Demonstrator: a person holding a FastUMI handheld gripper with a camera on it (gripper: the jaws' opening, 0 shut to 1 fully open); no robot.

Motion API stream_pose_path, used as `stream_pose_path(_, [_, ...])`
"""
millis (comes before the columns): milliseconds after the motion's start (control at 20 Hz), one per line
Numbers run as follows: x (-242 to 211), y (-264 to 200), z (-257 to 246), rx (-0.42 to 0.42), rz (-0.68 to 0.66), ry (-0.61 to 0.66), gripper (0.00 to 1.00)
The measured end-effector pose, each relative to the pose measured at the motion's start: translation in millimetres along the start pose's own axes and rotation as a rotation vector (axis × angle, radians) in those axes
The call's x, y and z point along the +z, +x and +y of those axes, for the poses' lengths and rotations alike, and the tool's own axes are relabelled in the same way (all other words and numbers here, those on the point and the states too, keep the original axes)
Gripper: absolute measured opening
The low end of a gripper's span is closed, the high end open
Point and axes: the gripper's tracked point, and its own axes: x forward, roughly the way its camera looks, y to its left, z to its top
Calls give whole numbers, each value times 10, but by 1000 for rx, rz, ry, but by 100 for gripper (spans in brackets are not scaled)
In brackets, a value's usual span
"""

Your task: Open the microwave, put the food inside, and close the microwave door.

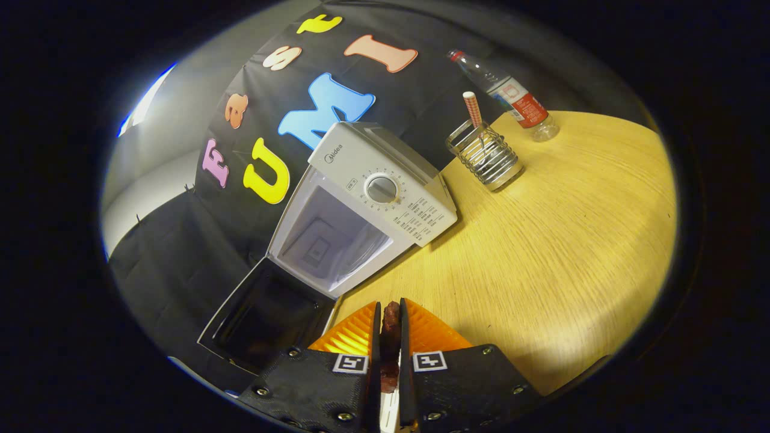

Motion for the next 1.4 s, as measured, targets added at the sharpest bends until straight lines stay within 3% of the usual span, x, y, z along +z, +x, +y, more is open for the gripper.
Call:
stream_pose_path(350, [102,-130,202,22,-24,145,12])
stream_pose_path(750, [230,17,710,40,-65,61,12])
stream_pose_path(1050, [137,467,1165,77,-75,21,12])
stream_pose_path(1400, [131,1335,1473,49,-117,-92,12])
